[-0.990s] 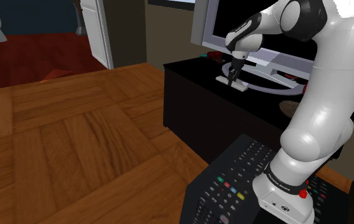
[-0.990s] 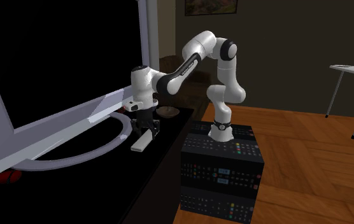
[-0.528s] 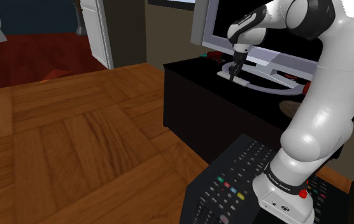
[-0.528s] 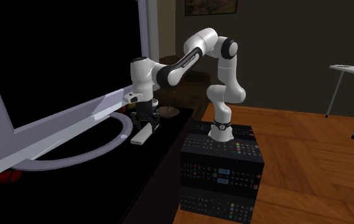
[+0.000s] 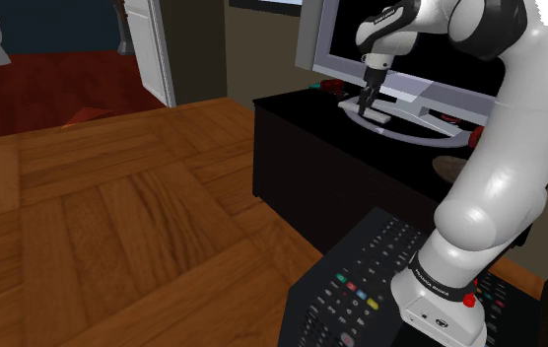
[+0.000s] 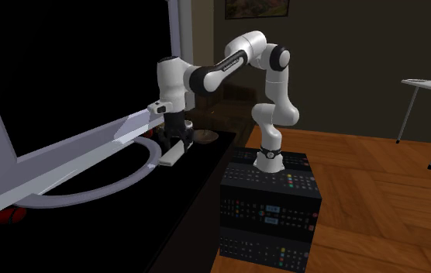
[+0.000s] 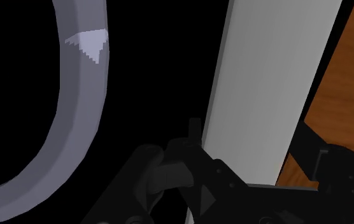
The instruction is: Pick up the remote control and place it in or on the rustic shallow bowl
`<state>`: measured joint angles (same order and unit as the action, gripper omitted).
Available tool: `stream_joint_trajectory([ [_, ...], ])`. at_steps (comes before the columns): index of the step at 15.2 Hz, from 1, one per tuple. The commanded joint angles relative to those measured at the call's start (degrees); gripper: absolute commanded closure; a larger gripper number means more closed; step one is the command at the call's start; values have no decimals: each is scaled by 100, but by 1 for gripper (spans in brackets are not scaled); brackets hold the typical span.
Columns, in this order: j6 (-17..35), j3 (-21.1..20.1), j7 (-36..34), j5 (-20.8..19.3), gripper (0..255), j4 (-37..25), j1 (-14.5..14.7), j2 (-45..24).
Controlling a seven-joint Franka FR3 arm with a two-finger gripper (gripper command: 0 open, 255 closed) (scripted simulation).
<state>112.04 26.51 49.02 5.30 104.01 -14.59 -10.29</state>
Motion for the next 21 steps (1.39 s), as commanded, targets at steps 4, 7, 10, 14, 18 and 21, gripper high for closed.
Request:
stream_joint_trajectory([
  [4,81,118,75,-282,255,620,-35,602],
  [7,188,228,162,-562,255,1206,-120,1146],
  [10,246,331,256,-856,255,1725,-253,1672],
  [14,252,468,407,-1256,255,2318,-494,2343],
  [18,188,613,609,-1652,255,2803,-799,2970],
  [21,102,734,802,-1940,255,3097,-1059,3406],
])
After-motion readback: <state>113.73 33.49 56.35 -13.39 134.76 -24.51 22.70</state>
